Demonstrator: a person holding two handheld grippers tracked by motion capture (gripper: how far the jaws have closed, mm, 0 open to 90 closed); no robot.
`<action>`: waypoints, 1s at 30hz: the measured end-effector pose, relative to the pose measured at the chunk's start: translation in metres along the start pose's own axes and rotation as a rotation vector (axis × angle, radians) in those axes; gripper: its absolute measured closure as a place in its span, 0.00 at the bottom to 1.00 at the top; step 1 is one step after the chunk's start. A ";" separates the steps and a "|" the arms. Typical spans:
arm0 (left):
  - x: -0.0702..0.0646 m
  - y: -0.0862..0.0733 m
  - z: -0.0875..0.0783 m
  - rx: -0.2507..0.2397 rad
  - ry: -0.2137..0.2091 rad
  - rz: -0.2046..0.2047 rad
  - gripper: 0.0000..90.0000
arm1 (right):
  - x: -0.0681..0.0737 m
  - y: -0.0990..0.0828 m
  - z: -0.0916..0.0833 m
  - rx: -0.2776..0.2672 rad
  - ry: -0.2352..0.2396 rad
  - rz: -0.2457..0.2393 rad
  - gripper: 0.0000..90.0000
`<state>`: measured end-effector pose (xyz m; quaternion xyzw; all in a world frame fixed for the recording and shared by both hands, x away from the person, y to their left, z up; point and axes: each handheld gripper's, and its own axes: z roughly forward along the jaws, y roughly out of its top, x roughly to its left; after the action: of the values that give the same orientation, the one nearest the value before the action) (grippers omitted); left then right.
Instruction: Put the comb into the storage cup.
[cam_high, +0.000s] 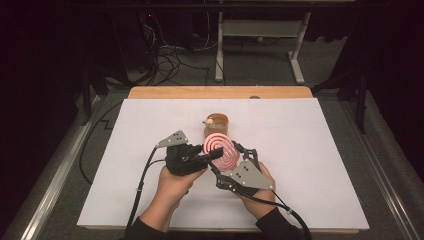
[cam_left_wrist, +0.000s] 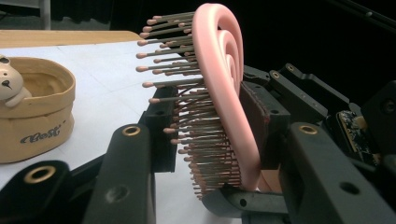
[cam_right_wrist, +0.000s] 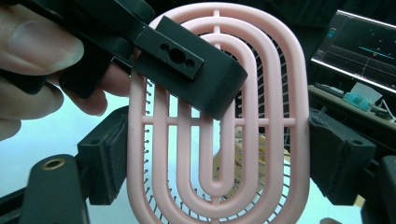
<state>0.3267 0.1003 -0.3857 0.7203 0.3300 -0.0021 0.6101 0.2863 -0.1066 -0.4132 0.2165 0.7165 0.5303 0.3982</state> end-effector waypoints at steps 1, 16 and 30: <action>0.000 0.000 0.000 -0.001 0.000 -0.001 0.66 | 0.000 0.000 0.000 -0.001 -0.001 -0.006 0.22; -0.006 0.004 -0.002 -0.027 -0.008 0.016 0.69 | 0.001 0.002 -0.002 -0.018 -0.007 0.006 0.22; -0.011 0.010 -0.002 -0.039 0.000 0.041 0.70 | 0.000 0.004 -0.003 -0.030 -0.026 0.029 0.22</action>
<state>0.3215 0.0962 -0.3722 0.7149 0.3151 0.0171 0.6239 0.2834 -0.1072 -0.4094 0.2276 0.7000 0.5438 0.4031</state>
